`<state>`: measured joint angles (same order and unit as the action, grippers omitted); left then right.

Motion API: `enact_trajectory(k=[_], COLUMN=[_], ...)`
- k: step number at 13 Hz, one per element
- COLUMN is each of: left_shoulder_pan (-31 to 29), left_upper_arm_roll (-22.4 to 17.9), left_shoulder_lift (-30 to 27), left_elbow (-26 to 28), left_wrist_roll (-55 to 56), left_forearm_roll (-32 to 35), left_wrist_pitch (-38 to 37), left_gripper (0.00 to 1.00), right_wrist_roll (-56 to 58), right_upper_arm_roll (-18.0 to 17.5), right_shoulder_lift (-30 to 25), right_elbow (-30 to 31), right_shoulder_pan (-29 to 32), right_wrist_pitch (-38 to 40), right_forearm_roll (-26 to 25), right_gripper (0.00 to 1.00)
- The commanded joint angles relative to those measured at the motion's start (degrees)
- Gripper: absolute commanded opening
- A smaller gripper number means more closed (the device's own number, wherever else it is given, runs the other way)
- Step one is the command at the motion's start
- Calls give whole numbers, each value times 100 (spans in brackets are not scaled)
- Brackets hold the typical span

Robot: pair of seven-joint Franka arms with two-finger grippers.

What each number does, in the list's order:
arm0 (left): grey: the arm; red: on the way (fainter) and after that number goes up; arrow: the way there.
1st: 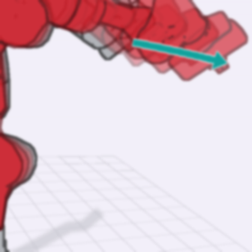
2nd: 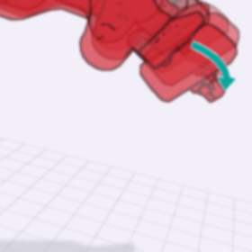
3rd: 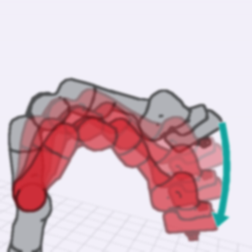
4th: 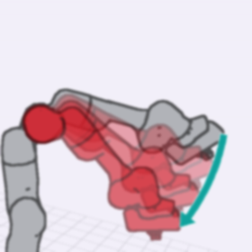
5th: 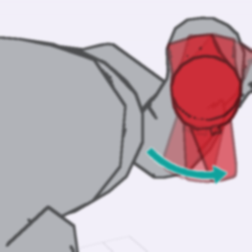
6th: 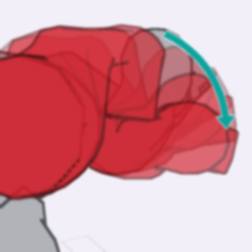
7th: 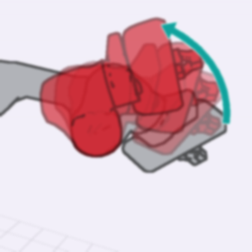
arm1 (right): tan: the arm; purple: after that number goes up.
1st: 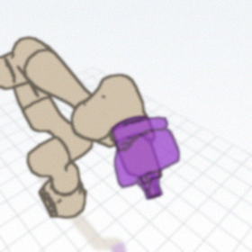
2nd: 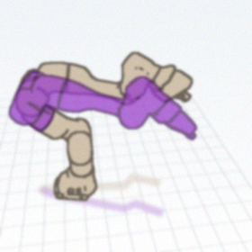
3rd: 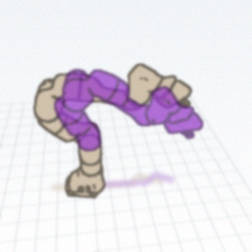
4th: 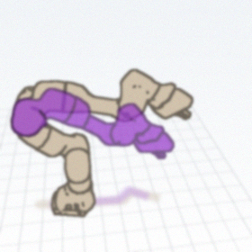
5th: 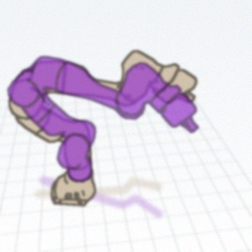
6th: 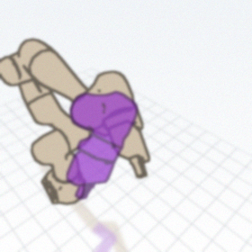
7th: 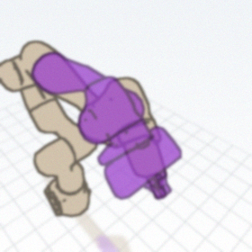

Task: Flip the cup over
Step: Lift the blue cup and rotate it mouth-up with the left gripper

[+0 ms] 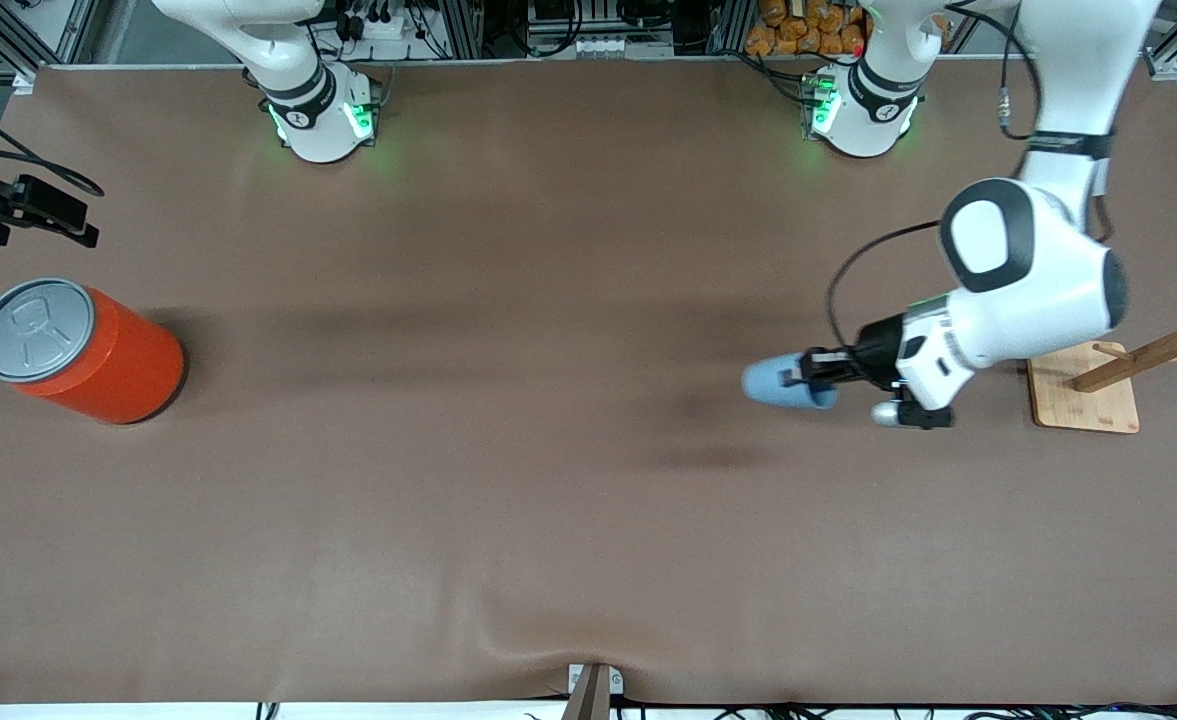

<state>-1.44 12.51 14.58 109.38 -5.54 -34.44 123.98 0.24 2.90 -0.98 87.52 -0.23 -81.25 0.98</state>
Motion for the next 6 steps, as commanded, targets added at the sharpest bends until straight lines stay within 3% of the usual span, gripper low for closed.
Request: enact_trajectory(k=[1, 4, 6], left_shoulder_pan=[-444, -682, -858], left_upper_arm_roll=[41, 23, 49], left_shoulder_lift=[-306, -500, -473], left_elbow=[153, 556, 1012], left_wrist_roll=[-79, -53, 0], left_forearm_roll=[1128, 2314, 2661], left_wrist_pitch=[-285, 54, 598], left_gripper=[0, 0, 0], right_wrist_roll=[-103, -94, -112], right_upper_arm_roll=[-43, -17, -26], right_shoulder_lift=[-60, -69, -60], right_elbow=[-16, -148, -148], right_shoulder_pan=[93, 216, 287], right_wrist_pitch=[-22, -5, -31], right_forearm_roll=[157, 122, 192], right_gripper=[100, 100, 100])
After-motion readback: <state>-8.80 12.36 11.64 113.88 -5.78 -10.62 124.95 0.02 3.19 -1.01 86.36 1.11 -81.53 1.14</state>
